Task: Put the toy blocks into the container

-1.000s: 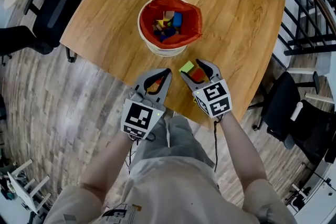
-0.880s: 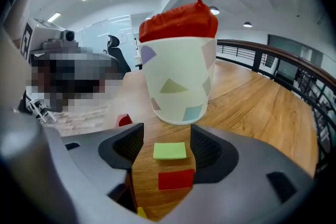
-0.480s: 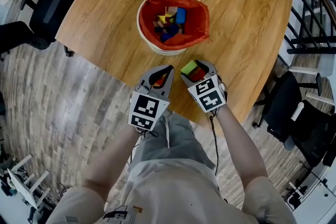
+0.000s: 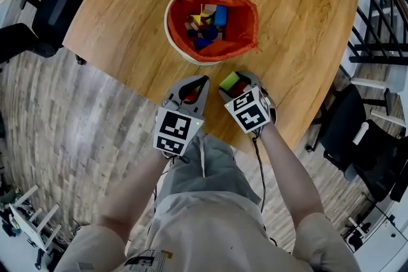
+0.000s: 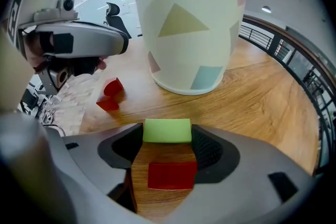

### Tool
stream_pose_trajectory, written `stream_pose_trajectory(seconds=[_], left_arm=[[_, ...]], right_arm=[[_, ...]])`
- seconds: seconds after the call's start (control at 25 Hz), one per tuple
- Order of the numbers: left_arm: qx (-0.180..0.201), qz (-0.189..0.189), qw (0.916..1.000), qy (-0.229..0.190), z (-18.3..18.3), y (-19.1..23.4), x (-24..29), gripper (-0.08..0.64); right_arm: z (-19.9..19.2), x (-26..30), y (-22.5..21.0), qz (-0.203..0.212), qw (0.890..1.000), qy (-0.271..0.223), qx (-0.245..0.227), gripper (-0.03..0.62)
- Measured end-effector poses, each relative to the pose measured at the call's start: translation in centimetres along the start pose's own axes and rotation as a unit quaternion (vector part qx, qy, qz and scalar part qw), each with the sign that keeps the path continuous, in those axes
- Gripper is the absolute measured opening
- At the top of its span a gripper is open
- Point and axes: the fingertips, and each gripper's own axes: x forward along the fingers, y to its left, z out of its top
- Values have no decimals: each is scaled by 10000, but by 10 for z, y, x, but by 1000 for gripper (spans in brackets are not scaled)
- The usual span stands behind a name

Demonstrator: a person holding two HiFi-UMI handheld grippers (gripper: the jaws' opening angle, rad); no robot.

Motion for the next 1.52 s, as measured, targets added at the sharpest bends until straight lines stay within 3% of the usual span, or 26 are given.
stream_pose_trajectory(seconds=[0.48,0.92,1.24,1.52], left_arm=[[-36,43,10000,-80,6,-1,-13,12],[40,112,9992,-389,37,-11,-44,12],[241,318,9941,-1012,98,-14,-93,12],[451,465,9894,-1303,134,-20,-130,12]], right_arm=[[5,-13,-5,-195,9969,-500,576,267],[45,-79,5,-346,9895,-1295,540,265],[96,-162,20,-424,9730,-2220,471,264],[143,-235,42,-409,9512,-3045,280,265]])
